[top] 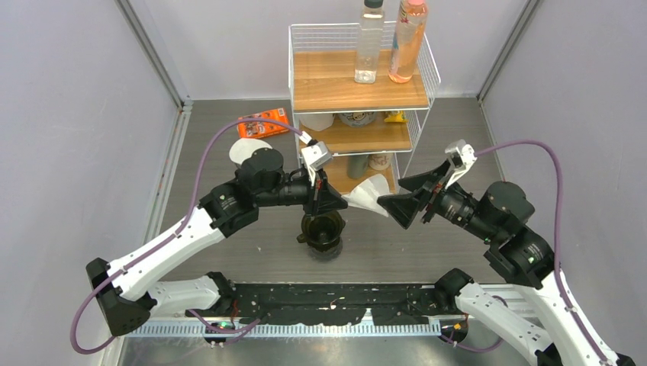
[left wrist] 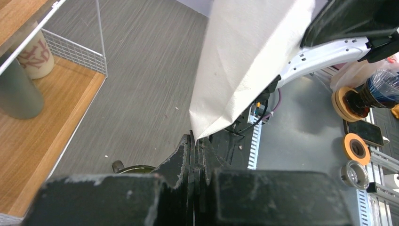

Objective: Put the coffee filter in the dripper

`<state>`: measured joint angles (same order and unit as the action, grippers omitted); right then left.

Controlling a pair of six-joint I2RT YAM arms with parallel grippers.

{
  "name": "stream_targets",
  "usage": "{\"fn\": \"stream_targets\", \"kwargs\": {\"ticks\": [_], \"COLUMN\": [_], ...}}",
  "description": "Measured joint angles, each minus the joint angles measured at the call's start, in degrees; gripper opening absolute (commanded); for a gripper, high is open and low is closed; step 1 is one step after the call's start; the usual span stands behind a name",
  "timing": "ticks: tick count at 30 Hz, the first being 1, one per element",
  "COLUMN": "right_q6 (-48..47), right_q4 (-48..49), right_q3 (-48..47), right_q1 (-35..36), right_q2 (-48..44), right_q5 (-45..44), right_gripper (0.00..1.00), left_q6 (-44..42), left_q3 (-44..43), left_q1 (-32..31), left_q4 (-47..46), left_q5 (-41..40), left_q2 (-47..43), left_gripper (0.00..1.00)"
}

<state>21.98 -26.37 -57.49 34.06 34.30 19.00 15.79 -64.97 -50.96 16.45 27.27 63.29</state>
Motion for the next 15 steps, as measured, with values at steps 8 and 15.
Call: {"fn": "stream_targets", "kwargs": {"ticks": [8, 15], "right_q6": [-2.6, -2.5], "right_q4": [-4.6, -8.2], "right_q3": [-2.2, -2.6], "right_q1": [0.0, 0.0], "right_q2": [-2.8, -2.5], "right_q5": [-8.2, -16.0], "right_gripper": [0.95, 0.96], "left_q6": [-2.4, -3.2], "left_q3": [0.4, 0.4], "left_q1": [0.0, 0.0], "left_q4": [0.1, 0.0], "left_q5": [0.3, 1.4], "left_q2": [-0.1, -0.1], "left_gripper": [0.00, 0.00]}}
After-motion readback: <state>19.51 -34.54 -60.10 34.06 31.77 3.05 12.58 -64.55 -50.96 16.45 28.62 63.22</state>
